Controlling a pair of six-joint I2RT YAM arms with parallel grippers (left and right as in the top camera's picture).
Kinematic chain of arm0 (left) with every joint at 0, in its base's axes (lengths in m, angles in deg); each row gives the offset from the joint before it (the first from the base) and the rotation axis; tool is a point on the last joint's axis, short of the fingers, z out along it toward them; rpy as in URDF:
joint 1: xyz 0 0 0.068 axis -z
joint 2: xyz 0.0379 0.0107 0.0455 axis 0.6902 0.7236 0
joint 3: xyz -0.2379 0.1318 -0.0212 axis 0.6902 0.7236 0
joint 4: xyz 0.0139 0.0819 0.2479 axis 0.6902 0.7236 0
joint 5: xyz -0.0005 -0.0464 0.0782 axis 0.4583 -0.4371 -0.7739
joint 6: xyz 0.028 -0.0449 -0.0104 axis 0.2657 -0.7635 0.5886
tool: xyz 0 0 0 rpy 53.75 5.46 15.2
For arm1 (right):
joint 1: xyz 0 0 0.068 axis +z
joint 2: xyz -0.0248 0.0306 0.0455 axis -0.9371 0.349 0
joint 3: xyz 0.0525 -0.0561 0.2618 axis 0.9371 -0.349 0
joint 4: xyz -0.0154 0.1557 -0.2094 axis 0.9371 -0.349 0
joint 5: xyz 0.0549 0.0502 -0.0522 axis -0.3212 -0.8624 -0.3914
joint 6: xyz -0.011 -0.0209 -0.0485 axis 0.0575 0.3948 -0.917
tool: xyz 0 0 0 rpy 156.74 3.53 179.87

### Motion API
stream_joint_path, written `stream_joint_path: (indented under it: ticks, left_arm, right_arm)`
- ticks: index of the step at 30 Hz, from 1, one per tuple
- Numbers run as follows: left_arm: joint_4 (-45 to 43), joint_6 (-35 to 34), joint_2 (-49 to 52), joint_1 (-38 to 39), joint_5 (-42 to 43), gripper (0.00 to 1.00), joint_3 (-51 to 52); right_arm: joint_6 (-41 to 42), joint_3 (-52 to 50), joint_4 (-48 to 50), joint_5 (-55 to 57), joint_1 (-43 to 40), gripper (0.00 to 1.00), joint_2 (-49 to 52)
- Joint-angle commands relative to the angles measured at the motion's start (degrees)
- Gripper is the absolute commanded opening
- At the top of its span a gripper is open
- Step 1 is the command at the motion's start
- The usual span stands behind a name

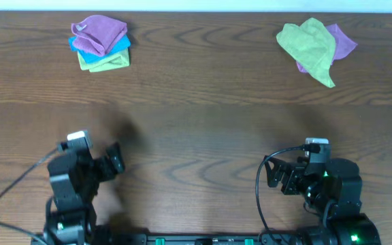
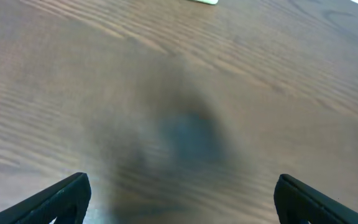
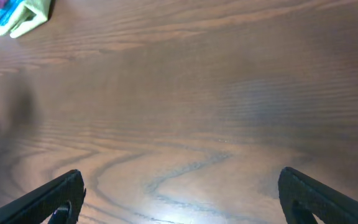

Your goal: Fold the cloth

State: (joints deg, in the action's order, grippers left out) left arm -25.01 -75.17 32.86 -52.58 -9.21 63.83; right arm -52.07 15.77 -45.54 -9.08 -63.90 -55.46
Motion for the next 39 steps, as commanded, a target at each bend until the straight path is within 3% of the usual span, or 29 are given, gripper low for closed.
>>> stream_joint_path:
  ticks: [1, 5, 12, 27, 39]
  left_arm:
    - [0.13, 0.85, -6.91, -0.02, -0.83, 0.95, 4.26]
    - [2.40, 1.05, -14.73, 0.15, -0.87, 0.95, 8.59]
    - [4.57, 1.77, -18.88, 3.13, -2.80, 0.96, 10.75]
    - [4.63, 18.40, -24.35, 6.71, -3.96, 0.95, 10.75]
    - [4.57, 18.86, -27.98, 6.71, -3.89, 0.95, 10.75]
  right_arm:
    - [0.94, -0.15, -0.07, -0.04, -0.50, 0.99, -0.33]
    - [0.96, -0.15, -0.07, -0.04, -0.50, 0.99, -0.33]
    - [0.94, -0.15, -0.07, -0.04, -0.50, 0.99, -0.33]
    - [0.96, -0.15, -0.07, -0.02, -0.50, 0.99, -0.33]
    - [0.96, -0.15, -0.07, -0.02, -0.50, 0.99, -0.33]
